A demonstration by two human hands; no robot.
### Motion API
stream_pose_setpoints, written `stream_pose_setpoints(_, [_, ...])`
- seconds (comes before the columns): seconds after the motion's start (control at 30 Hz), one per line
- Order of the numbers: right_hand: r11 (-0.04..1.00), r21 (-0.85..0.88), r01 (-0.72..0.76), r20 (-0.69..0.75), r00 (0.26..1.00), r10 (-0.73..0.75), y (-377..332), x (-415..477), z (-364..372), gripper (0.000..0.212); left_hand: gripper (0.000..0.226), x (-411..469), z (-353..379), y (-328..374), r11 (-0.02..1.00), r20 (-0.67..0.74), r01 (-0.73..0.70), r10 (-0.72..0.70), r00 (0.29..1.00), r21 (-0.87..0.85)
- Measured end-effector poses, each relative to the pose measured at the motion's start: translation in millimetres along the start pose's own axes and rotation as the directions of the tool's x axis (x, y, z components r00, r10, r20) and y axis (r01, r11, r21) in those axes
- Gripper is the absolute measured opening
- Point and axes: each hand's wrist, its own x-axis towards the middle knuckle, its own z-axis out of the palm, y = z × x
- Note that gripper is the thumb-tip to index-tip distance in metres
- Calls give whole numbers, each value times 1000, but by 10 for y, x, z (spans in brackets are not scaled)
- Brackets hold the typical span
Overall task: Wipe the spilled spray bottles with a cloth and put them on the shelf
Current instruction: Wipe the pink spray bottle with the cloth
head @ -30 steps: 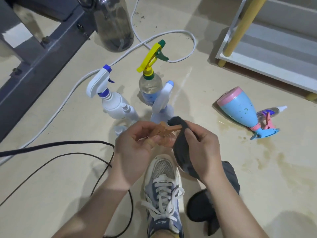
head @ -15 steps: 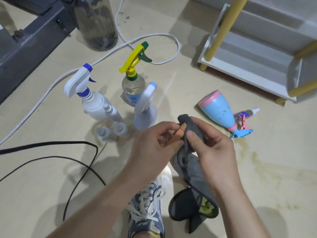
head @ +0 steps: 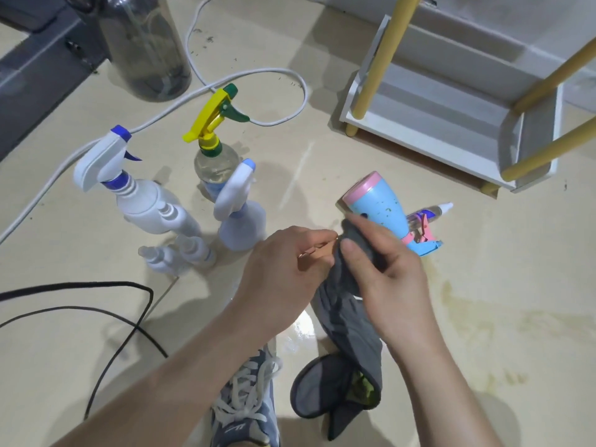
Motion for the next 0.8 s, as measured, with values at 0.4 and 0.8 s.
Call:
stream_pose_setpoints(0.4, [990,70,-119,15,993,118,77,344,-33,19,16,96,80,-19,997,-47,-67,69,997,37])
stream_pose_setpoints(0.8, [997,3,-80,233,969,78,54,353,-449,23,36,140,-7,-76,999,-14,7,-8,1000,-43])
